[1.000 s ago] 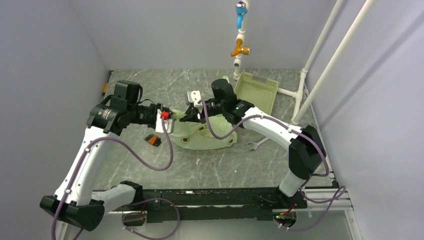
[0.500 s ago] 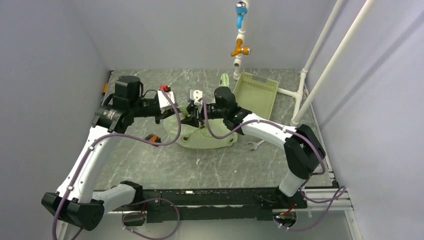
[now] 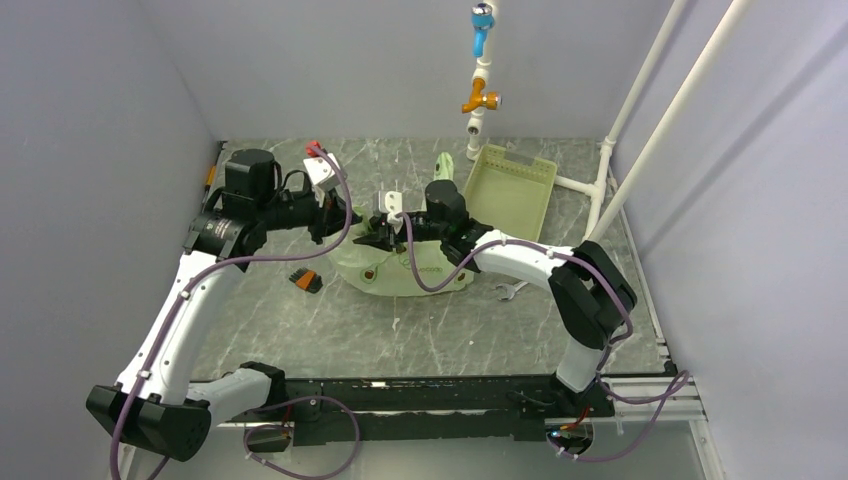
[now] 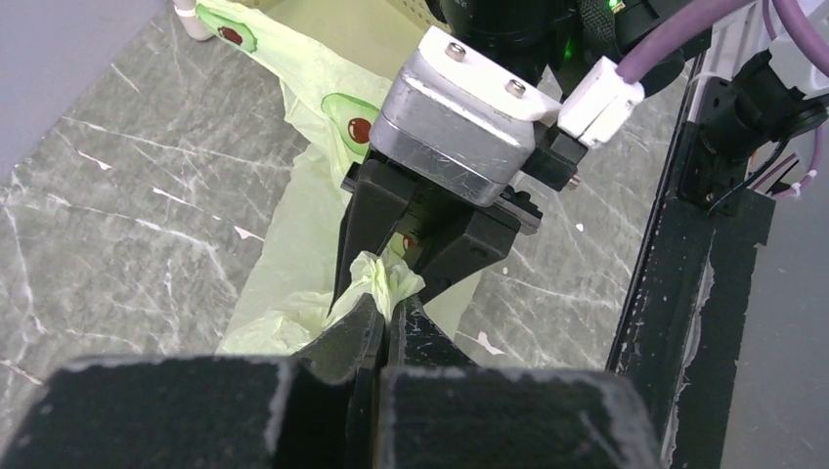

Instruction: Place the fake fruits into the plastic bag and tie a complex knot

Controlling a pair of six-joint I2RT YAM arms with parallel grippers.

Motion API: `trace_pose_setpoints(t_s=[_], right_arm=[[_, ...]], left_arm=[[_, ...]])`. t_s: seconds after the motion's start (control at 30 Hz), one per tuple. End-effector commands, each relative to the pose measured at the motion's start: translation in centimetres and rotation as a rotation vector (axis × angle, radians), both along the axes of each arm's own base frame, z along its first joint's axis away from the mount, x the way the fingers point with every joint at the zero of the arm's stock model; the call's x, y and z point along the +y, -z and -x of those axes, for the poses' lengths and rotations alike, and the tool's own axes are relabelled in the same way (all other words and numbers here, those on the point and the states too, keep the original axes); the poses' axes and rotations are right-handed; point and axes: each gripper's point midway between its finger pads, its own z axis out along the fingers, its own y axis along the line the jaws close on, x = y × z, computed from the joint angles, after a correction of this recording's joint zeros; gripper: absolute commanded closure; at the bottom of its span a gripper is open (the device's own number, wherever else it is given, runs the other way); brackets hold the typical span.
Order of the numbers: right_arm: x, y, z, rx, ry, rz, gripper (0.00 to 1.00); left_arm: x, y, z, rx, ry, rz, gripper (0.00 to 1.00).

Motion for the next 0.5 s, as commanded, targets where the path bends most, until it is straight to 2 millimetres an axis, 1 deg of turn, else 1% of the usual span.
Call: trace_pose_setpoints(t_s=[0.0, 0.07, 0.1, 0.2, 0.27, 0.33, 0.4, 0.47], right_arm=[[-1.7, 8.7, 0.7, 0.169, 0.023, 0.208, 0.72], [-1.7, 7.8, 0.5, 0.171, 0.031, 0.197, 0.64], [-1.8, 7.0, 0.3, 0.168, 0.035, 0.186, 0.63], [-2.4, 4.0, 0.0, 0.150, 0.054, 0.136, 0.61], [-2.9, 2.0, 0.2, 0.125, 0.057, 0.109, 0.63], [-3.4, -0.1, 0.9, 0.094, 0.043, 0.089, 0.64], [-4.0, -1.6, 1.8, 0.069, 0.018, 0.082, 0.64], [-4.5, -2.7, 2.8, 0.047, -0.007, 0.080, 0.60]], left_arm=[[-1.7, -9.4, 2.5, -0.265, 0.157, 0.166, 1.00], [-1.8, -9.2, 2.9, -0.263, 0.176, 0.154, 1.00], [-1.7, -8.9, 2.8, -0.259, 0.174, 0.145, 1.00], [-1.4, -7.5, 2.9, -0.253, 0.177, 0.105, 1.00], [-1.2, -6.7, 2.8, -0.254, 0.167, 0.086, 1.00], [-1.0, -5.7, 2.8, -0.249, 0.164, 0.065, 1.00], [-0.9, -5.1, 2.7, -0.247, 0.156, 0.053, 1.00], [-0.8, -4.8, 2.7, -0.250, 0.152, 0.046, 1.00]])
